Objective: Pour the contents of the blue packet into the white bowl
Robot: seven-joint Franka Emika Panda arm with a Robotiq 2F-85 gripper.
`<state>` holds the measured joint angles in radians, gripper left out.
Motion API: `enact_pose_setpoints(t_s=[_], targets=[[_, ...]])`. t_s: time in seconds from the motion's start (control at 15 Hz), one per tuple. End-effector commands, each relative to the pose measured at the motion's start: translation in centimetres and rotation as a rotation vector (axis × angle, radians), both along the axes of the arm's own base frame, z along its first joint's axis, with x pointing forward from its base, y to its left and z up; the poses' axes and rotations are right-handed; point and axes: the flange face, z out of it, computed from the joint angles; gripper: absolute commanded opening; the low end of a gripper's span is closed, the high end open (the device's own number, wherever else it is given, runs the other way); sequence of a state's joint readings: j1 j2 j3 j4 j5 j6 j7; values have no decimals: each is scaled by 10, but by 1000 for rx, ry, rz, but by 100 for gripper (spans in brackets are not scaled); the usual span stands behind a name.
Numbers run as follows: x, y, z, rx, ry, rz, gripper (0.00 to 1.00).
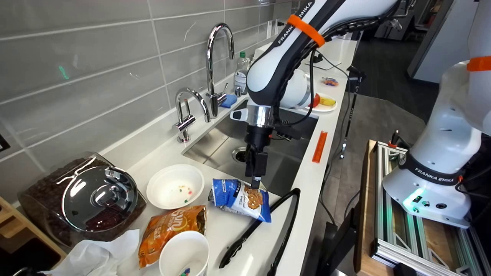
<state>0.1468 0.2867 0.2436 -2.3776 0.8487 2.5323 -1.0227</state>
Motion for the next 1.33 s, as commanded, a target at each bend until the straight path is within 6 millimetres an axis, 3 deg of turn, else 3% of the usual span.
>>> enact_pose_setpoints(t_s=[0.0, 0.07, 0.4, 0.6, 0.8, 0.93, 1.2, 1.27], targets=[[4, 5, -12, 27, -27, 0, 89], [5, 5, -14, 29, -30, 1, 87], [7, 5, -19, 37, -32, 12, 44], [7, 5, -20, 40, -36, 17, 25], [9, 6, -19, 39, -42, 20, 17], [9, 7, -18, 39, -47, 23, 18], [9, 9, -15, 42, -63, 40, 0], [9, 10, -15, 43, -67, 44, 0]])
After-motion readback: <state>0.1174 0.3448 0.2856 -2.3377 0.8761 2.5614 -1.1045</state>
